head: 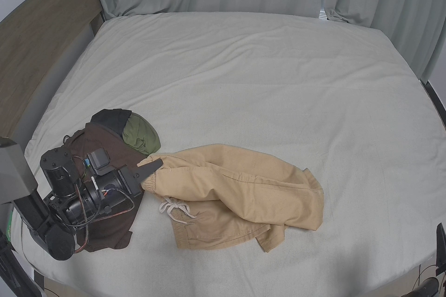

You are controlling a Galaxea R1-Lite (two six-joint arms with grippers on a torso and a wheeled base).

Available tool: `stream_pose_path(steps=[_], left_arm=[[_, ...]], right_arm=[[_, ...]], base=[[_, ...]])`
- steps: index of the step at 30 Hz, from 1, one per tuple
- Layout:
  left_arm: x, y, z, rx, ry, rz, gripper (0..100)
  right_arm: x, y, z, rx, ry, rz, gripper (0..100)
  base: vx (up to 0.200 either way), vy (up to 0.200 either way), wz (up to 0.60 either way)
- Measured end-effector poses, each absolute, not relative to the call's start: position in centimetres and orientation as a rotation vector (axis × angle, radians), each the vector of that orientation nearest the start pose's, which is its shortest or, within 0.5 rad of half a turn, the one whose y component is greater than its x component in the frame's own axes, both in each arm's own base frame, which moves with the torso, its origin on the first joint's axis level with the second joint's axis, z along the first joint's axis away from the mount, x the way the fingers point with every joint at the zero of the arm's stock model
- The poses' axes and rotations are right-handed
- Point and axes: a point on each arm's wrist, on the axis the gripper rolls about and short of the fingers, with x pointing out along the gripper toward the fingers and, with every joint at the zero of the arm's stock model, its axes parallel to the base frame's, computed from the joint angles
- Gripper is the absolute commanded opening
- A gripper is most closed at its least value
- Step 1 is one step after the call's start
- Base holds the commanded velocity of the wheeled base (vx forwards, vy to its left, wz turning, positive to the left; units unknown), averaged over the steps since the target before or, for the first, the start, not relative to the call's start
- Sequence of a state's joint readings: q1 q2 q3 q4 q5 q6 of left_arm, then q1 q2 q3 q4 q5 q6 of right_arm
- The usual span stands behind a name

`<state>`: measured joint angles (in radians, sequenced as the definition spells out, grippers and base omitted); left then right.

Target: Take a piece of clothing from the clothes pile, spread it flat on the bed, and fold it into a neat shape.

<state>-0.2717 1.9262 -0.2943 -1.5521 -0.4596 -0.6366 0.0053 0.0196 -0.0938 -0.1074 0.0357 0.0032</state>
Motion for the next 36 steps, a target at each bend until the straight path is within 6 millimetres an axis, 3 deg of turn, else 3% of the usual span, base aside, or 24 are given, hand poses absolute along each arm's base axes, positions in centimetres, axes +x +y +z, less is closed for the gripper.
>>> stream_pose_path(steps=[5, 11, 16, 24, 29, 36], left_arm=[[25.4, -8.4, 9.7, -0.605, 0.303, -0.694, 0], [25.3, -8.6, 9.9, -0.593, 0.294, -0.705, 0], [25.2, -8.6, 10.2, -0.577, 0.278, -0.713, 0], [25.0, -8.6, 10.5, -0.564, 0.261, -0.725, 0], [24.9, -8.7, 10.7, -0.561, 0.256, -0.734, 0], [24.8, -8.6, 10.8, -0.559, 0.257, -0.747, 0]], right_arm=[[-3.1, 0.2, 12.9, 0.12, -0.12, 0.163, 100], [-1.8, 0.4, 16.2, 0.259, -0.02, 0.356, 100], [0.3, 0.8, 19.0, 0.261, 0.051, 0.521, 100], [5.3, 2.9, 22.5, 0.235, 0.095, 0.822, 100], [8.8, 4.3, 22.7, 0.236, 0.153, 0.897, 100], [12.5, 4.2, 21.9, 0.259, 0.206, 0.816, 100]], base=[[0.0, 0.0, 0.0], [0.0, 0.0, 0.0], [0.0, 0.0, 0.0], [0.0, 0.0, 0.0], [0.0, 0.0, 0.0], [0.0, 0.0, 0.0]])
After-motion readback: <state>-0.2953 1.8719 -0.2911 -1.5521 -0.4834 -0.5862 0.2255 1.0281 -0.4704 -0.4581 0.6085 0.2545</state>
